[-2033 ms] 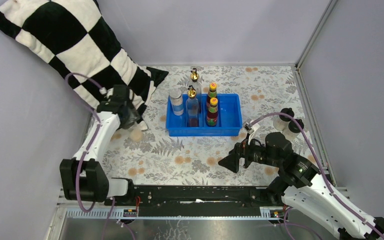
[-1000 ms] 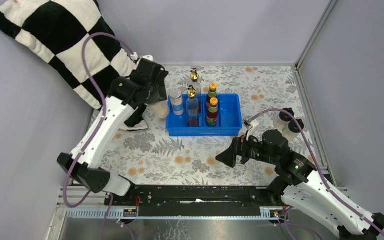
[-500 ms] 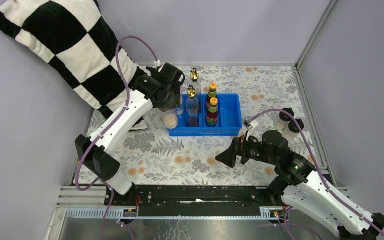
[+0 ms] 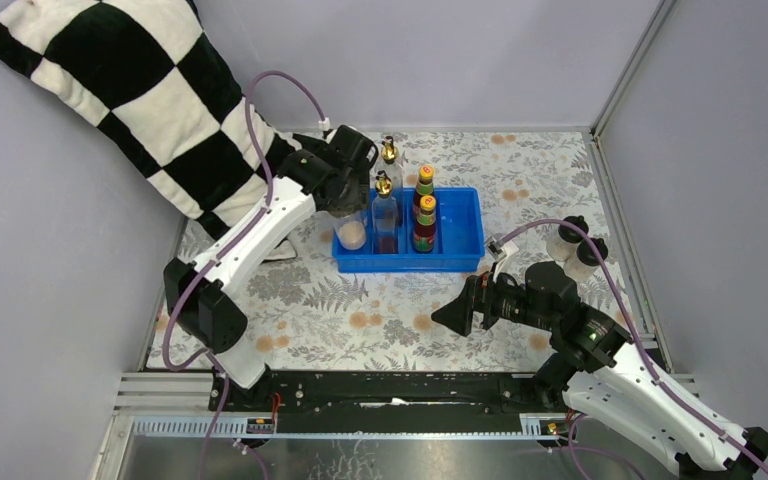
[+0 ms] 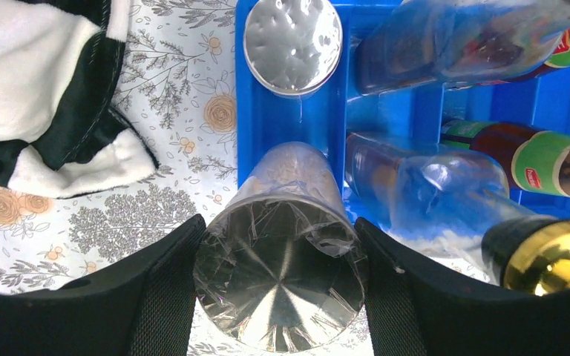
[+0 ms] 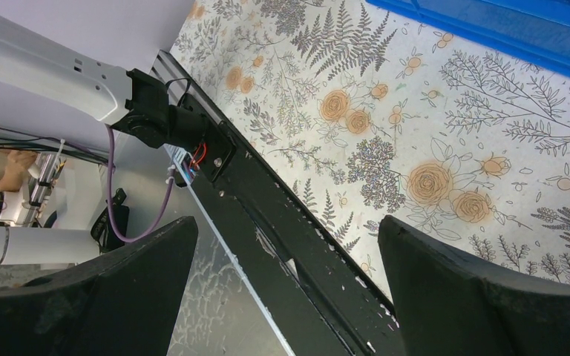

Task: Organize the condiment bottles
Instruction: Place the bottle in the storage box.

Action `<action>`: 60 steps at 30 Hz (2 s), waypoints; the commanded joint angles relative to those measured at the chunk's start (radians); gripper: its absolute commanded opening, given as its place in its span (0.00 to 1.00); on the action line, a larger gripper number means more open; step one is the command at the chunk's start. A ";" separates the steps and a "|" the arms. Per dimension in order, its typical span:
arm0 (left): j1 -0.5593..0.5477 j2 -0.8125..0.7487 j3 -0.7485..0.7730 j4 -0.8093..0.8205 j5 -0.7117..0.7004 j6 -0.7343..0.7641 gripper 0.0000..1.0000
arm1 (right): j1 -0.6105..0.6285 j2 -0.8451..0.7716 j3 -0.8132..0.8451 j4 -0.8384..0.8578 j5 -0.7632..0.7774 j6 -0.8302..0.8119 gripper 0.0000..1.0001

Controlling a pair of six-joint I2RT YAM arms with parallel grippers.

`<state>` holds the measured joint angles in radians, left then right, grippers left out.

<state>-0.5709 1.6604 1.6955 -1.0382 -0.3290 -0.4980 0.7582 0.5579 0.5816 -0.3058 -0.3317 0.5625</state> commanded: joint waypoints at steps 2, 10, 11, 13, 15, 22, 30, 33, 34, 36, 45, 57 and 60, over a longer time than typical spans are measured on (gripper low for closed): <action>-0.006 0.033 -0.017 0.113 -0.023 0.011 0.00 | -0.003 -0.011 -0.004 0.015 0.010 -0.016 1.00; -0.006 0.063 -0.070 0.164 -0.037 0.010 0.00 | -0.003 -0.016 -0.015 0.010 0.013 -0.019 1.00; -0.006 0.065 -0.079 0.170 -0.038 0.010 0.00 | -0.003 -0.019 -0.014 0.011 0.011 -0.019 1.00; -0.005 0.072 -0.093 0.181 -0.040 0.009 0.00 | -0.003 -0.019 -0.015 0.010 0.013 -0.021 1.00; -0.004 0.074 -0.113 0.200 -0.040 0.009 0.00 | -0.003 -0.022 -0.016 0.007 0.012 -0.021 1.00; -0.002 0.076 -0.190 0.289 -0.036 0.015 0.02 | -0.003 -0.027 -0.023 0.005 0.013 -0.023 1.00; 0.000 0.095 -0.212 0.303 -0.019 0.015 0.25 | -0.003 -0.034 -0.029 0.005 0.013 -0.023 1.00; 0.000 0.089 -0.217 0.306 -0.020 0.017 0.41 | -0.003 -0.035 -0.031 0.007 0.013 -0.023 1.00; 0.001 0.086 -0.218 0.305 -0.020 0.019 0.43 | -0.003 -0.035 -0.031 0.006 0.011 -0.023 1.00; 0.000 0.074 -0.217 0.302 -0.024 0.021 0.49 | -0.003 -0.037 -0.033 0.007 0.011 -0.022 1.00; 0.000 -0.063 -0.230 0.312 -0.022 0.042 0.97 | -0.003 -0.035 -0.039 0.015 0.004 -0.018 1.00; -0.002 -0.283 -0.214 0.263 -0.025 0.024 0.99 | -0.003 -0.031 -0.041 0.025 0.005 -0.006 1.00; -0.002 -0.403 -0.281 0.267 -0.025 0.000 0.99 | -0.003 -0.013 -0.031 0.022 0.017 -0.016 1.00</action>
<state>-0.5697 1.4044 1.4712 -0.7784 -0.3435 -0.4740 0.7582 0.5289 0.5388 -0.3050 -0.3305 0.5552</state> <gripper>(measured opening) 0.987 0.994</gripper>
